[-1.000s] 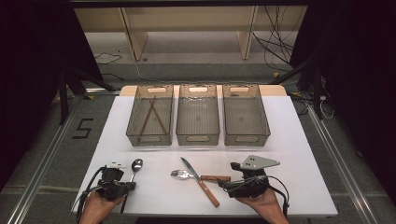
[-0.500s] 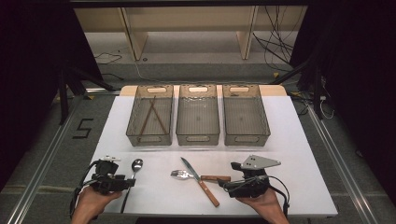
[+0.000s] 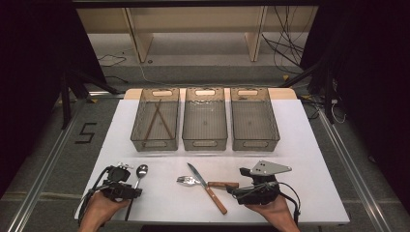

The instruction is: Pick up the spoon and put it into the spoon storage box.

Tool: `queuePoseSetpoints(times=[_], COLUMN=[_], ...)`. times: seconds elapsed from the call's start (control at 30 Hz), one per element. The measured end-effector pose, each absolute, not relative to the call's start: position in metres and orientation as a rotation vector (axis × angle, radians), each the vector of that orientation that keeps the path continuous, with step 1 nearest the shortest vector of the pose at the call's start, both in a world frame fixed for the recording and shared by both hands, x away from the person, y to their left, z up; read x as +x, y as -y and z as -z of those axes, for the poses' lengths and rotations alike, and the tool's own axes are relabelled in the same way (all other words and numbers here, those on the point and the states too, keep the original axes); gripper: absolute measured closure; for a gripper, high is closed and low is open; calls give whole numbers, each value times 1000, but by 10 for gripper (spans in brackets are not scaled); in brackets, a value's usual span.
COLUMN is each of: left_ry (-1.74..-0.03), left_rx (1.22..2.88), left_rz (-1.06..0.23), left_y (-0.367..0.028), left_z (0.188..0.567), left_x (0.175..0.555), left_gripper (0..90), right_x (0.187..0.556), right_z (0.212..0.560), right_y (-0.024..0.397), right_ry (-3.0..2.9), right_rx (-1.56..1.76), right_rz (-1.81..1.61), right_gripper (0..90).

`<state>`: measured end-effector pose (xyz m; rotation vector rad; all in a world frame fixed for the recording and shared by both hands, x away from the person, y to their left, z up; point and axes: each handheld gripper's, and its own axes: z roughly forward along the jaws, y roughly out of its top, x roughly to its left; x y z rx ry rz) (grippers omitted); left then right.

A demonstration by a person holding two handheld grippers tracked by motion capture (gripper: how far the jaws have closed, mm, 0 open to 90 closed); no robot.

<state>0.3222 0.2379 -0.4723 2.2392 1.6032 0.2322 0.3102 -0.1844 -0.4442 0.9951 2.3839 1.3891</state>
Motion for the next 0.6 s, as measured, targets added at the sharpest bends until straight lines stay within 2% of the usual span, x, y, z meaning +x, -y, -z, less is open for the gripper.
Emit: queuePoseSetpoints(times=[0.23, 0.5, 0.6], left_ry=[-1598, -1582, -1573], left_rx=[2266, 2298, 2308], left_rz=[-293, -325, -328], left_y=[-235, -228, -226], left_z=[473, 473, 473], left_x=[321, 321, 320], left_gripper=[616, 661, 714], right_x=[310, 310, 310], right_z=[444, 444, 444], right_y=[185, 185, 184], right_ry=[-2383, -2383, -2383], right_rx=[994, 994, 995], right_rz=[-1388, -1387, -1385], right_gripper=[224, 226, 226])
